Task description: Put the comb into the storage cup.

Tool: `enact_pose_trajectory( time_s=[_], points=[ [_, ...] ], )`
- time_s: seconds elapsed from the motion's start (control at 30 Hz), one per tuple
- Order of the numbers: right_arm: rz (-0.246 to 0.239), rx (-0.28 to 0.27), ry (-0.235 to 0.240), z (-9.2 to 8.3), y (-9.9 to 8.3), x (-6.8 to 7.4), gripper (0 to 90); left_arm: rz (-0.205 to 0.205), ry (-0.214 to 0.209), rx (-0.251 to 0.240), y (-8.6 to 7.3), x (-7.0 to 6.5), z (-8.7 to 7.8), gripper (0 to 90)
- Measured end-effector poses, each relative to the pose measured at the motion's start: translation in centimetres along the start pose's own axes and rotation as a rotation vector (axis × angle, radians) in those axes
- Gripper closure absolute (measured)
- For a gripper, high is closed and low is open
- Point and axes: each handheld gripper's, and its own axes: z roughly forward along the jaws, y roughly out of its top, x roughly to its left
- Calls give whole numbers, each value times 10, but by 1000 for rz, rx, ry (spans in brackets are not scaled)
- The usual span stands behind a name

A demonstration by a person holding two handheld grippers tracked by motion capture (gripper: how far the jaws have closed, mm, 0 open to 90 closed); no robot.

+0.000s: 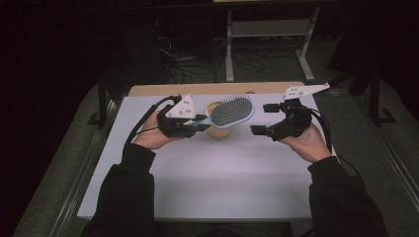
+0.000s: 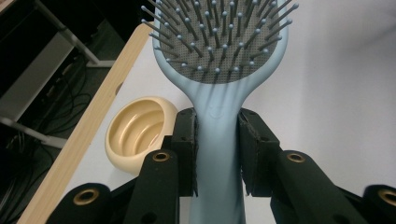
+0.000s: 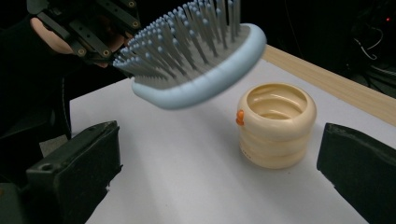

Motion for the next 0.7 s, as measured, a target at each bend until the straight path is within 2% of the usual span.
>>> enact_pose_trajectory(
  time_s=[0.27, 0.47, 0.7],
  points=[
    [13, 8, 11, 8, 14, 4, 0, 8, -6, -28, 9, -2, 6, 702],
    [68, -1, 22, 10, 18, 0, 0, 21, -7, -53, 15, -3, 8, 702],
    [106, -15, 36, 9, 20, -3, 22, 17, 7, -70, 18, -4, 12, 702]
  ],
)
